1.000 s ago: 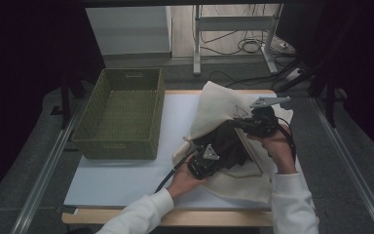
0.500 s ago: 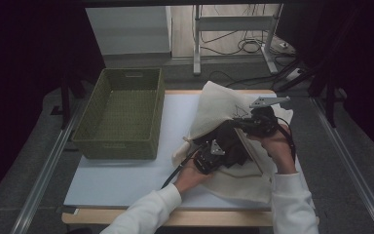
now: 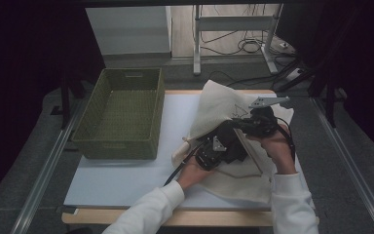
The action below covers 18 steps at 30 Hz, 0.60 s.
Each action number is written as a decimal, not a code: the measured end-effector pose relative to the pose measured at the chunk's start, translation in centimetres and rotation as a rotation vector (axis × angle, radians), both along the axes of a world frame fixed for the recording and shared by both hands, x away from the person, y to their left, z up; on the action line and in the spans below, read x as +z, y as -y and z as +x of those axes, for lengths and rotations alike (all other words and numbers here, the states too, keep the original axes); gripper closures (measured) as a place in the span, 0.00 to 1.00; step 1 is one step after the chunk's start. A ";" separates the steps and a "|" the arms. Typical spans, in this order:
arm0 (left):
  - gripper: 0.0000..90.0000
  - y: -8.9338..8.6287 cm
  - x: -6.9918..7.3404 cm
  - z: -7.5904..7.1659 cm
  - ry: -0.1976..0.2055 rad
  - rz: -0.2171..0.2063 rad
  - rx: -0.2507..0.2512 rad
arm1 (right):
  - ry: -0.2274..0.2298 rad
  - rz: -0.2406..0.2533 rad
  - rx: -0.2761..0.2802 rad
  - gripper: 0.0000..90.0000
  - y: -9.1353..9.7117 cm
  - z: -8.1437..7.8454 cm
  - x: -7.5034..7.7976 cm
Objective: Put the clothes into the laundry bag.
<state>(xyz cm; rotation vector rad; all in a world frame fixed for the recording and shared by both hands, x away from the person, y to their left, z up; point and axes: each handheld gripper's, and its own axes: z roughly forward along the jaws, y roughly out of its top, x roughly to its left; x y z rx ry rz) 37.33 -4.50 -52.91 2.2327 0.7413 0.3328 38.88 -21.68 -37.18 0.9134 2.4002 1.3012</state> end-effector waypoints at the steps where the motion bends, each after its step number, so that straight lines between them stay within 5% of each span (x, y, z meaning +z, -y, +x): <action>1: 1.00 0.1 0.0 0.1 0.002 -0.005 0.006 | 0.000 0.000 0.001 0.97 0.0 0.0 0.0; 14: 1.00 0.6 -0.1 1.0 0.016 -0.013 0.045 | -0.004 0.009 0.002 0.97 0.1 0.0 0.0; 18: 1.00 0.7 0.0 1.4 0.028 0.015 0.039 | -0.002 0.010 0.003 0.97 0.2 0.0 0.1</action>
